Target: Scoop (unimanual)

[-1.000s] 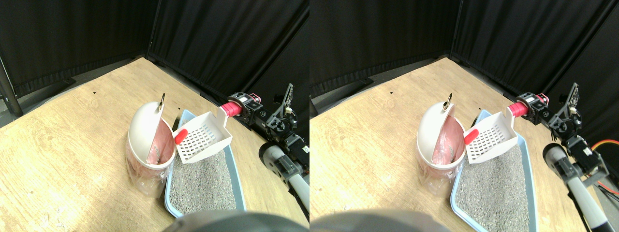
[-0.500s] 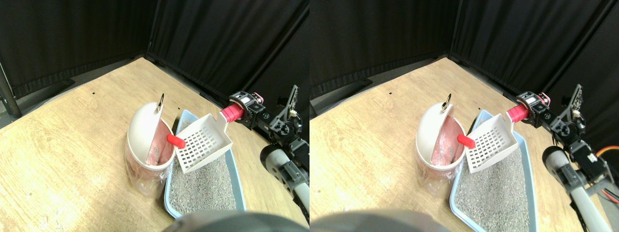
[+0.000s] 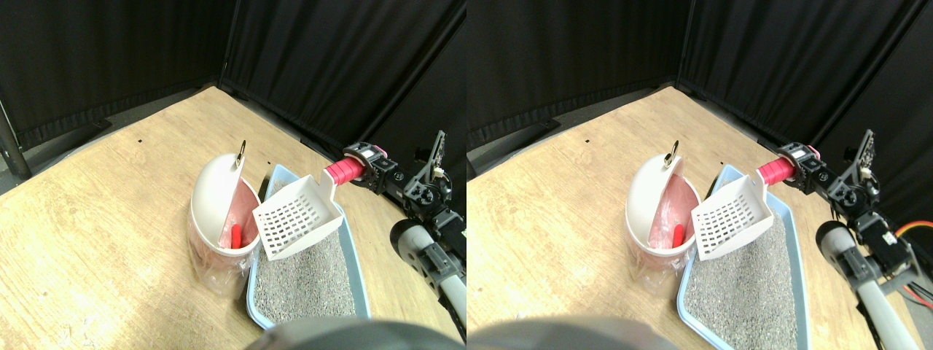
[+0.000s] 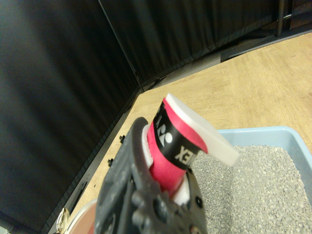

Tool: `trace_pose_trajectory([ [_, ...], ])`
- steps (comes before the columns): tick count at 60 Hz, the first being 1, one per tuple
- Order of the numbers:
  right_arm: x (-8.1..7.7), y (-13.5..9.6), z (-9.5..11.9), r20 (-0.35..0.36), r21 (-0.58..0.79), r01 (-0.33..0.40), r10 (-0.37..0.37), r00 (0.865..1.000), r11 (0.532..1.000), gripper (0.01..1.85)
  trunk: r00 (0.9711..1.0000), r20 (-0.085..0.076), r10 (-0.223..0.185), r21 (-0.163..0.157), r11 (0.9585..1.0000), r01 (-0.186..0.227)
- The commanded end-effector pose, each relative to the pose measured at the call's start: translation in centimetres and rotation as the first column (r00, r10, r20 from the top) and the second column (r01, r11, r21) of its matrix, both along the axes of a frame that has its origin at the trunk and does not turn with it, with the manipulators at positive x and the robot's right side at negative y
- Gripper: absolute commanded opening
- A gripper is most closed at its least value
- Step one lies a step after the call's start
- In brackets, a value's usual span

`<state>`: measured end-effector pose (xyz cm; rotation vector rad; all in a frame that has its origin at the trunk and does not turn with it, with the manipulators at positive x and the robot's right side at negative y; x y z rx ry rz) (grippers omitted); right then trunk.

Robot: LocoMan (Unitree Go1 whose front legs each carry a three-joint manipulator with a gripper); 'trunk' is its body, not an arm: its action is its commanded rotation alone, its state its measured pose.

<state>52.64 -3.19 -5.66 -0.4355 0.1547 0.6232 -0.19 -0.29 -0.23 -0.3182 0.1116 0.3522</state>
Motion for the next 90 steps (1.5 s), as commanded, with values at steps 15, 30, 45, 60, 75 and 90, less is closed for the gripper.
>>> trace_pose_trajectory([
  [15, 0.6, -1.3, 0.3, 0.030, 0.109, 0.062, -0.066, 0.997, 0.992, 0.05, 0.9994, -0.002, -0.034, 0.005, 0.9994, 0.034],
  [30, 1.5, -4.2, -1.2, 0.011, 0.279, 0.064, -0.070, 0.997, 0.958, 0.05, 0.9968, -0.004, -0.080, 0.030, 0.9964, 0.080],
  [45, 1.4, -7.3, -2.1, 0.057, 0.365, 0.086, -0.115, 0.992, 0.927, 0.06, 0.9914, -0.012, -0.130, 0.061, 0.9895, 0.131],
  [60, 0.5, -10.3, -2.8, 0.071, 0.462, 0.126, -0.178, 0.982, 0.878, 0.06, 0.9822, -0.019, -0.187, 0.094, 0.9777, 0.188],
  [75, -0.6, -12.6, -4.3, 0.078, 0.518, 0.165, -0.239, 0.968, 0.839, 0.07, 0.9713, -0.029, -0.236, 0.119, 0.9640, 0.238],
  [90, -1.8, -13.8, -5.9, 0.032, 0.570, 0.235, -0.308, 0.951, 0.787, 0.05, 0.9624, -0.033, -0.270, 0.142, 0.9519, 0.272],
])
